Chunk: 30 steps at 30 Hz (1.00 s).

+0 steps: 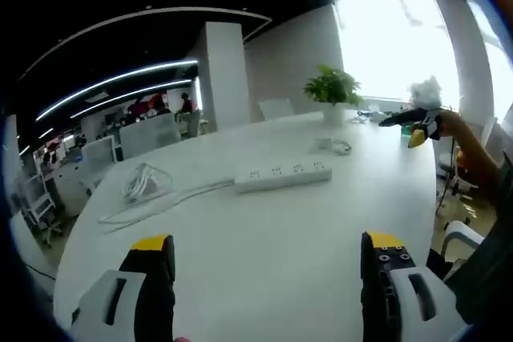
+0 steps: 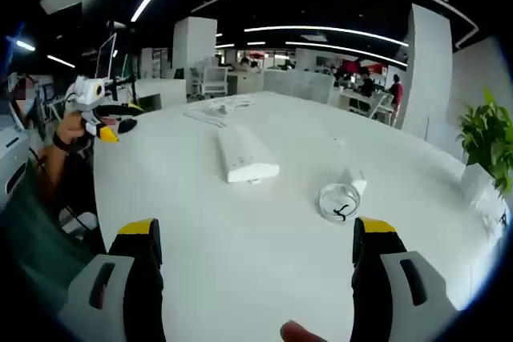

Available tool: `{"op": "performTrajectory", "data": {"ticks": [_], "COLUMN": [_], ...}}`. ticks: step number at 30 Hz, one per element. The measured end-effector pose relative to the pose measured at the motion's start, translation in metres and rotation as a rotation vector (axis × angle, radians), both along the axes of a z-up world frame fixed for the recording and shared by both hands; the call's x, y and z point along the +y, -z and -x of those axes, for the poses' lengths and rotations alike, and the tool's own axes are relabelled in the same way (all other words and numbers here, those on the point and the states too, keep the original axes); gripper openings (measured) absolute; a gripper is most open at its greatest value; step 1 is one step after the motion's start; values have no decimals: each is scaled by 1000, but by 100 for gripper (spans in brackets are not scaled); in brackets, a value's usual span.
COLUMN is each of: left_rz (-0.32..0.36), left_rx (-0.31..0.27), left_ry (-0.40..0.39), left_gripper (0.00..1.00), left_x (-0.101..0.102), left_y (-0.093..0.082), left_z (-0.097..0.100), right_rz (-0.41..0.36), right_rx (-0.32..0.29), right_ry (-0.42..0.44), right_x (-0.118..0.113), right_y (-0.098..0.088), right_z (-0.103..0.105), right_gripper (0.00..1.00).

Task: Straighten the power strip on the desk, plug the charger into it

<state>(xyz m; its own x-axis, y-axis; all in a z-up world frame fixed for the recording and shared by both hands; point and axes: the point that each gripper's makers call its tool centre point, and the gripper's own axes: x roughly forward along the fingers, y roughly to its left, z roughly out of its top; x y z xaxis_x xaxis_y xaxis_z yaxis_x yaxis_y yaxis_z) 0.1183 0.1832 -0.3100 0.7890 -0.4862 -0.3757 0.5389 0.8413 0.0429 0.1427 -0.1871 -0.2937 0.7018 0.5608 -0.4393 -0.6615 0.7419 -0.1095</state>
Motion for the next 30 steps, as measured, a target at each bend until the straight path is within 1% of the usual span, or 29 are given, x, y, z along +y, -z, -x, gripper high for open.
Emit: {"op": "performTrajectory", "data": {"ticks": [10, 14, 30], "left_rz": [0, 1, 12], "left_rx": [2, 6, 12], "left_ry": [4, 5, -8], "left_gripper": [99, 99, 99], "left_x": [-1, -2, 3], "left_y": [1, 3, 9], "left_z": [-1, -1, 2], "right_rz": [-1, 2, 5], "right_rx": [-1, 4, 19], "right_ry": [4, 1, -42], "right_x": [0, 1, 23], "right_y": [0, 2, 9], "right_z": [0, -3, -18], "right_gripper": [100, 100, 100]}}
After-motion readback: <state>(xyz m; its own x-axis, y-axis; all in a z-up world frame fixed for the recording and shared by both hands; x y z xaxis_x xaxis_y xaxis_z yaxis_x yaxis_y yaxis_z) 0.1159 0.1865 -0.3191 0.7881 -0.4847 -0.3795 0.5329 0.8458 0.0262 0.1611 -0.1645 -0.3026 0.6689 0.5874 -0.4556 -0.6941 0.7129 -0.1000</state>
